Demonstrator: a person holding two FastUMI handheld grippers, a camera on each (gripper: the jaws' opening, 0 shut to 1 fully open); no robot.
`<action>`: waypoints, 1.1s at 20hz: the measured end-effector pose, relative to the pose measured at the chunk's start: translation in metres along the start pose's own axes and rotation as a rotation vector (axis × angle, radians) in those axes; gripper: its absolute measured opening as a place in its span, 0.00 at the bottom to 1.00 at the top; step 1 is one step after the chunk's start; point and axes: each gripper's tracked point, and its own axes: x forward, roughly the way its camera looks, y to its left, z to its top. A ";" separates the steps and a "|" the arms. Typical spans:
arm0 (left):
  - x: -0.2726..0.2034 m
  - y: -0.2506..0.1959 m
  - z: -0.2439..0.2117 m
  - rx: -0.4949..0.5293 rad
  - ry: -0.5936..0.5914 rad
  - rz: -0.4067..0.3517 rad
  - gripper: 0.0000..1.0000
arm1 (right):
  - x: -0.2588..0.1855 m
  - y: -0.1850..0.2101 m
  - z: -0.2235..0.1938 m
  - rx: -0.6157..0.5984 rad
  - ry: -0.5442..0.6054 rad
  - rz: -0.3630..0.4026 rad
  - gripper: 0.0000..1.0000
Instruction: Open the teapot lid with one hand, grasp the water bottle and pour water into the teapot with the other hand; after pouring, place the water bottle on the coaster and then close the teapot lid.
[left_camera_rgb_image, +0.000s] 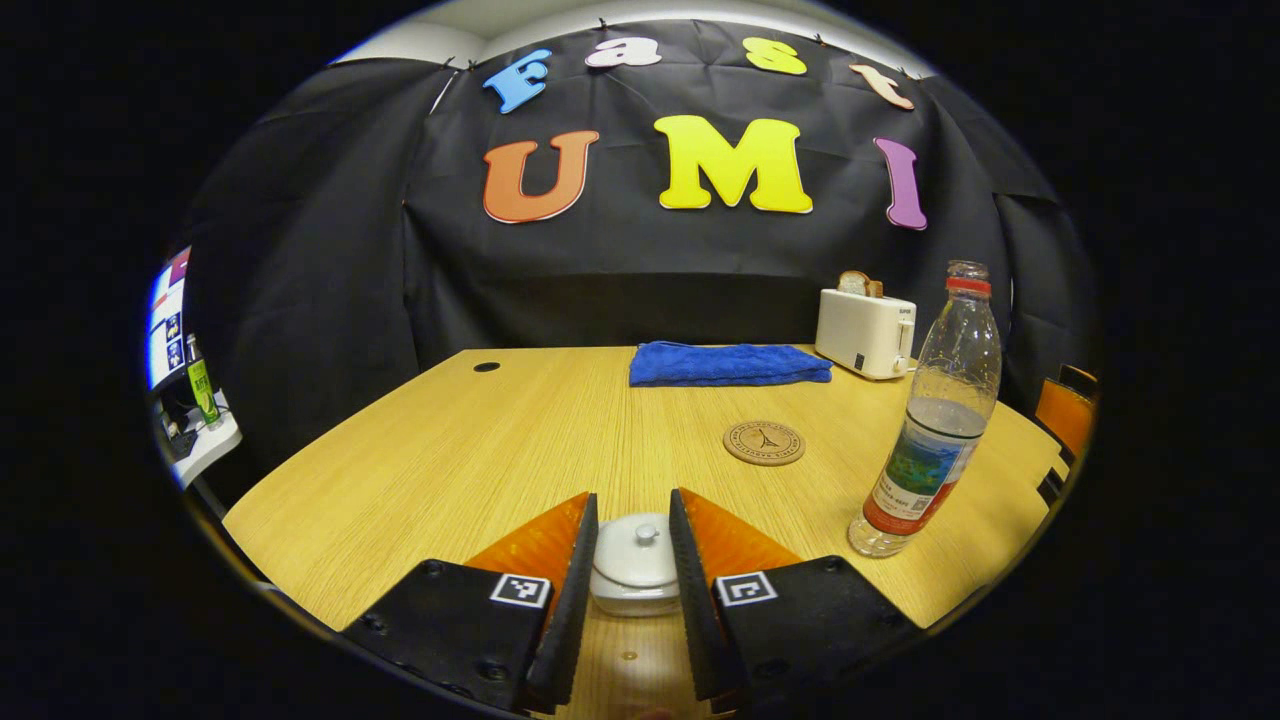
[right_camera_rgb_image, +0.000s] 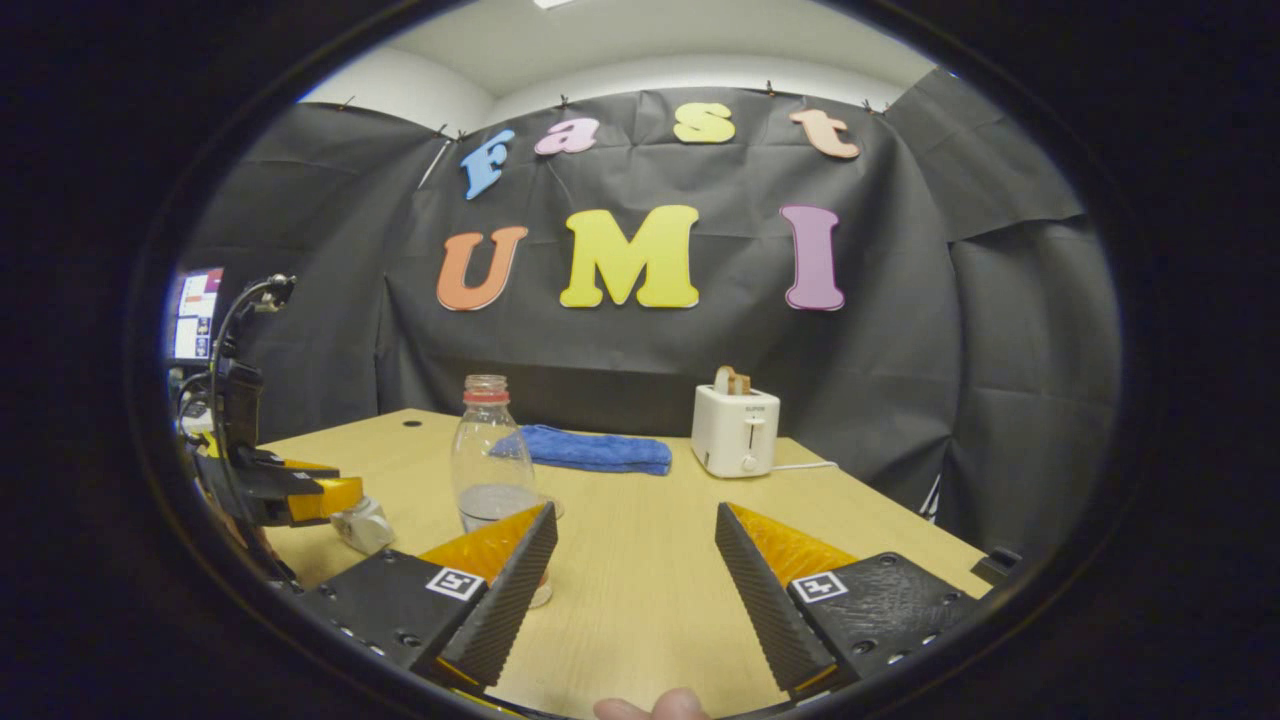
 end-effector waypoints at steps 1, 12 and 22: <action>0.001 0.000 -0.001 0.014 -0.003 0.001 0.45 | 0.000 0.005 0.000 0.011 0.004 0.029 0.93; -0.004 -0.005 0.007 0.031 -0.035 -0.012 0.04 | 0.016 0.071 -0.030 -0.022 0.084 0.223 0.95; -0.038 -0.003 0.047 -0.056 -0.147 -0.079 0.03 | 0.056 0.092 -0.042 -0.054 0.108 0.209 0.94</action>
